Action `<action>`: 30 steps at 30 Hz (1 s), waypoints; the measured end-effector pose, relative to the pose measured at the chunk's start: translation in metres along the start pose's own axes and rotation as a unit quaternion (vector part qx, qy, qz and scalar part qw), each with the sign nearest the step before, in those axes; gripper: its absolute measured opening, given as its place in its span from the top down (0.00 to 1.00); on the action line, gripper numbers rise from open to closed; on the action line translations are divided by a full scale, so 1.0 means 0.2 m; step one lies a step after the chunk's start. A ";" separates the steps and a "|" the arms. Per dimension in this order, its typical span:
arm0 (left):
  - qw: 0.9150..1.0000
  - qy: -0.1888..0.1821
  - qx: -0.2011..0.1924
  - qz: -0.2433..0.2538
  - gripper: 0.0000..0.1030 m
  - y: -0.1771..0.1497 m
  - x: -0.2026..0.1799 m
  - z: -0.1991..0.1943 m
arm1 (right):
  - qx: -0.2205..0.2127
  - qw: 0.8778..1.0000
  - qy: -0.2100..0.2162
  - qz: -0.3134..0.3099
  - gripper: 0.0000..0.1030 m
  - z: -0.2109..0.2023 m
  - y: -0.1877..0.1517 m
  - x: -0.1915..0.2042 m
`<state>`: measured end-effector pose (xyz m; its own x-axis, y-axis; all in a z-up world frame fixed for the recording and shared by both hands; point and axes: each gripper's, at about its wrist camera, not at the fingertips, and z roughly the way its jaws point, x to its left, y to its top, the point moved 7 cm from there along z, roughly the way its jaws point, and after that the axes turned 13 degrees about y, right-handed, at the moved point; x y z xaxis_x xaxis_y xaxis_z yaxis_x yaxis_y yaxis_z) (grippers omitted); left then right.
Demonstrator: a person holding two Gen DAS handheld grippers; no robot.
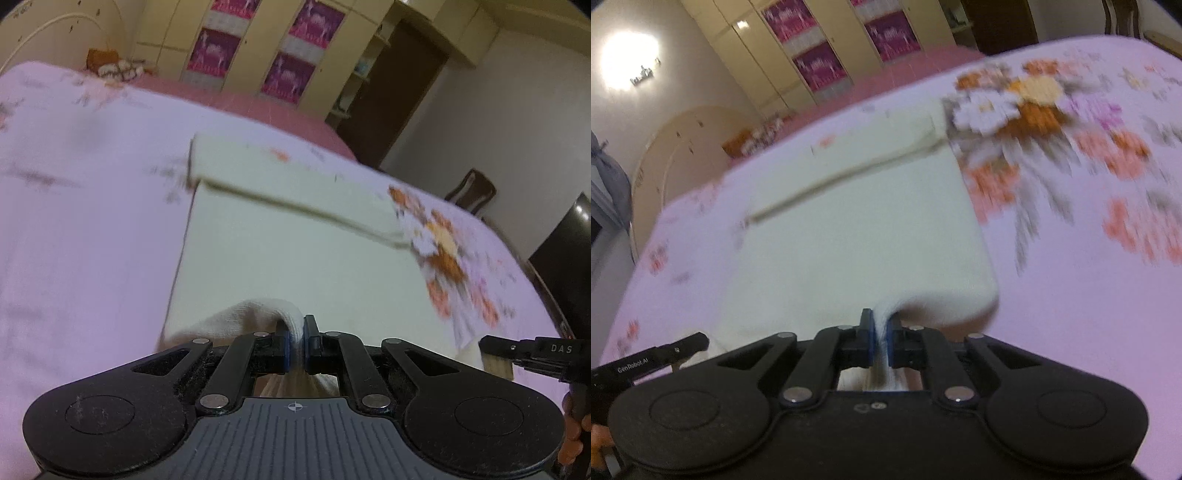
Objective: Fold small clothes
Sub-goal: 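Lift the hem with both grippers and fold it over toward the collar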
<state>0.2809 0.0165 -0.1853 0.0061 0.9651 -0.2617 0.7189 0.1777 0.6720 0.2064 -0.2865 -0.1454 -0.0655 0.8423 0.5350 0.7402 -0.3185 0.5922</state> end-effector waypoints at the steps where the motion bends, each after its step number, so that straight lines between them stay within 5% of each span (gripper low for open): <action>1: 1.000 0.000 -0.005 -0.004 0.94 0.05 -0.01 0.04 | -0.006 1.000 0.003 -0.002 0.93 0.02 0.05 0.00; 17: 0.996 0.034 -0.063 -0.057 0.94 0.75 -0.10 0.80 | -0.060 0.997 0.034 0.022 0.93 0.65 0.87 -0.23; 30: 0.992 0.085 -0.037 -0.085 0.93 1.01 -0.03 1.31 | -0.056 0.994 0.018 0.095 0.91 1.11 1.20 -0.54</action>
<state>0.6090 -0.0039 -0.2297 -0.2329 0.9372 -0.2596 0.6463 0.3486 0.6788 0.5392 -0.3573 -0.1940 0.0428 0.7461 0.6645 0.6619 -0.5194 0.5405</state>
